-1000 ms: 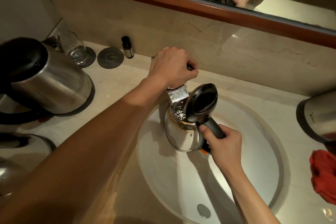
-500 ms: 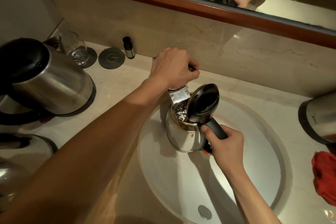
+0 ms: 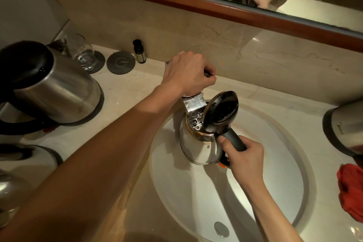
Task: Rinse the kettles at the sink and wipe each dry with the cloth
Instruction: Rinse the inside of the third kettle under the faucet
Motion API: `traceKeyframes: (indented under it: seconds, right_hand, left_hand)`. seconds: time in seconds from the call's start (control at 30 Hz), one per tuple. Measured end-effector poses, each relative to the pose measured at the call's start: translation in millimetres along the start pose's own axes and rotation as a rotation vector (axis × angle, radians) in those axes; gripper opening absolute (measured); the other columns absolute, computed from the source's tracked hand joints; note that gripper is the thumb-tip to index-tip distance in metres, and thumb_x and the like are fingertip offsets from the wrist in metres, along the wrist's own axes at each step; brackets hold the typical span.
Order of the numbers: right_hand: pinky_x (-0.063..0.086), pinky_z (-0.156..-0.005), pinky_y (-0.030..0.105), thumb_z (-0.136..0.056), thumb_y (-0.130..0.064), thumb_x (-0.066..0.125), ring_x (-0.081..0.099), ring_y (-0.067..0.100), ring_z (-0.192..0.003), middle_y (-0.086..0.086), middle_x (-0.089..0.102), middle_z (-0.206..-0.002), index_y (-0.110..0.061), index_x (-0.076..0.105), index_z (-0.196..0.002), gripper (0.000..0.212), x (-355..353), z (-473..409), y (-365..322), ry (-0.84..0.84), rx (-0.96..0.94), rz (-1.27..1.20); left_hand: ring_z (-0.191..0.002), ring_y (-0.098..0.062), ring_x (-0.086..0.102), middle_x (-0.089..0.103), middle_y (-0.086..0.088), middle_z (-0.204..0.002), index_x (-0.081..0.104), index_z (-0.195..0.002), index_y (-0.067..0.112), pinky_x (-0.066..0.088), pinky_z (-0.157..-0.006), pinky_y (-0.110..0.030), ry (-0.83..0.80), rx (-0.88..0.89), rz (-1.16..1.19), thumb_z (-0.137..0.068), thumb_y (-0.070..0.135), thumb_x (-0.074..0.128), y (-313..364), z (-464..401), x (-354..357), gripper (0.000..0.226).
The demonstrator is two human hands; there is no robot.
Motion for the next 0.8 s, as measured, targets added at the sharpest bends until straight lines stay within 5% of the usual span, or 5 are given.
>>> traceKeyframes:
  seconds: [0.8]
  right_hand:
    - [0.051,-0.056,0.062,-0.064,-0.054,0.078,0.039,0.022,-0.057,0.006,0.037,-0.055,-0.001,0.049,-0.060,0.060,-0.2,-1.1,-0.9,0.002,-0.007,0.001]
  left_hand:
    - [-0.096,-0.019,0.065,0.075,0.014,-0.095,0.077,-0.099,0.037,0.036,-0.077,-0.026,0.002,0.000,-0.006,-0.087,0.044,0.059,2.9,2.0,-4.5,0.022]
Point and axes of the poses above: each hand's wrist, its own z-axis away from the middle knuckle, its own x-axis out of the palm, y = z × x, the point moved 7 cm from there along -z, towards the middle knuckle
